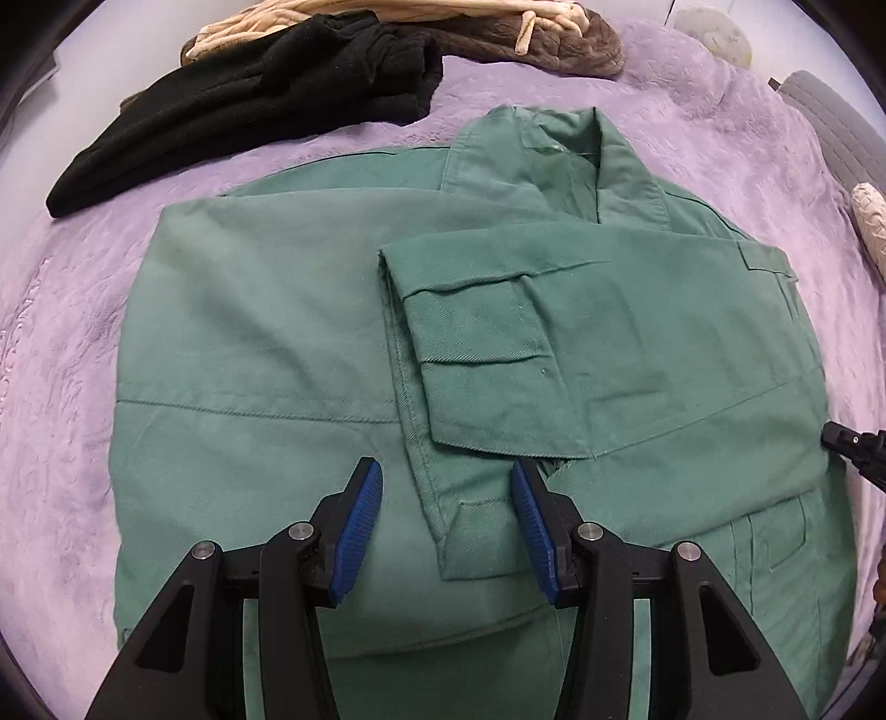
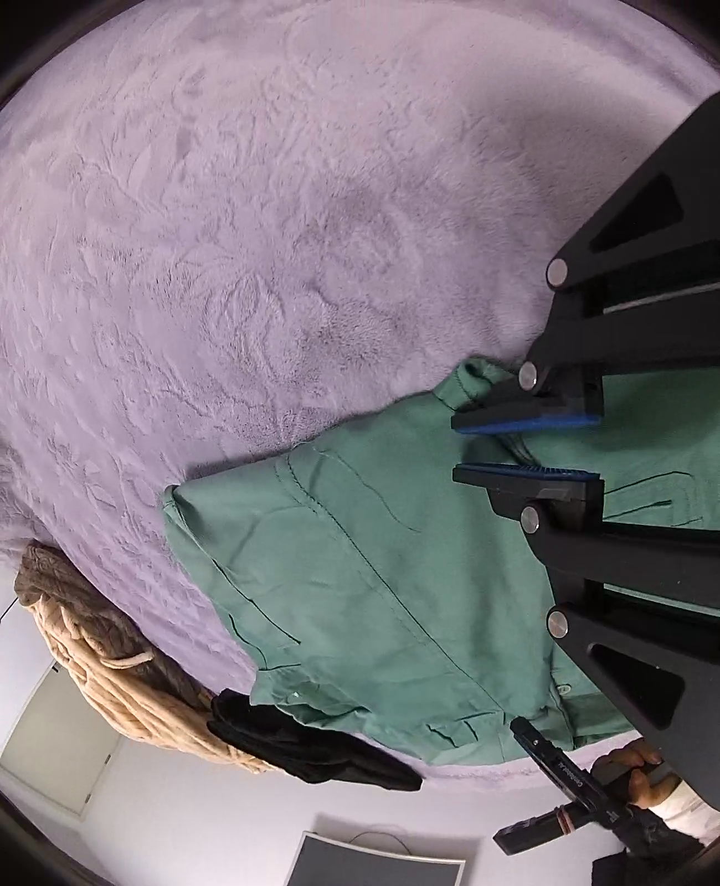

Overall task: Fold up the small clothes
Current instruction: 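Grasp the shirt's folded side edge with the right gripper and straighten it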

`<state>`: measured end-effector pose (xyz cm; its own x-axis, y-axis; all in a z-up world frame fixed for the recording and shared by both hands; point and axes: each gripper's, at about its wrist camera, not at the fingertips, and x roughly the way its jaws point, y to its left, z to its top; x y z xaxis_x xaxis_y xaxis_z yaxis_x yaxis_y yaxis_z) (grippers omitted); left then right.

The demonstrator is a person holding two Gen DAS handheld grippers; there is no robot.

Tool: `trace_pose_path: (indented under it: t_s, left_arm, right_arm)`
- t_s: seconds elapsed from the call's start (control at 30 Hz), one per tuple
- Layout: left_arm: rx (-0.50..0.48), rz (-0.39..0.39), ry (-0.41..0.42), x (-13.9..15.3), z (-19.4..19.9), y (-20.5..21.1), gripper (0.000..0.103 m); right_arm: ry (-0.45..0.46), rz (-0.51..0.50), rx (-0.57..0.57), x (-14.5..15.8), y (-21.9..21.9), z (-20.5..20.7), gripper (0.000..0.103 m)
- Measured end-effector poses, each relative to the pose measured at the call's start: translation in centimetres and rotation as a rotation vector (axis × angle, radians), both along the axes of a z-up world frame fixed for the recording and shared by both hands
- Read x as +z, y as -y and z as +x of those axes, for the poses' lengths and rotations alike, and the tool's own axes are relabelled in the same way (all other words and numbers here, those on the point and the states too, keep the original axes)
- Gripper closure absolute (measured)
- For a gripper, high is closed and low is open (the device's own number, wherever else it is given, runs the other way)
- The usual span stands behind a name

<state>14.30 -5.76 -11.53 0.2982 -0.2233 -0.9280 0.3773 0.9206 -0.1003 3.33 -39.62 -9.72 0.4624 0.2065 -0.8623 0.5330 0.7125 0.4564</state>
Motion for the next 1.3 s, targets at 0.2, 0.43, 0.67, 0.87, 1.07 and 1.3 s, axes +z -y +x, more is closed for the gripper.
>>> trace_pose_path:
  t_s: [0.2, 0.43, 0.67, 0.87, 1.07, 1.3]
  left_arm:
    - [0.048, 0.060, -0.001, 1.9, -1.6, -2.4, 0.044]
    - [0.082, 0.096, -0.032, 3.6, -6.9, -4.2, 0.044]
    - [0.171, 0.134, -0.012, 5.4, -12.8, -6.0, 0.004]
    - [0.223, 0.169, -0.052, 5.5, -15.9, -7.2, 0.004]
    - [0.254, 0.167, -0.091, 5.5, -17.7, -9.9, 0.004]
    - [0.248, 0.103, -0.140, 4.6, -19.6, -13.8, 0.004]
  right_arm:
    - [0.013, 0.055, 0.025, 1.9, -0.8, -3.3, 0.061]
    - [0.007, 0.125, 0.065, 3.2, -1.8, -7.4, 0.048]
    - [-0.031, 0.174, 0.108, 3.3, -2.5, -10.7, 0.038]
    - [-0.071, 0.176, 0.136, 3.0, -3.5, -13.5, 0.035]
    - [-0.086, 0.166, 0.136, 2.9, -5.0, -16.4, 0.031]
    - [-0.124, 0.139, 0.088, 2.2, -7.7, -20.6, 0.019]
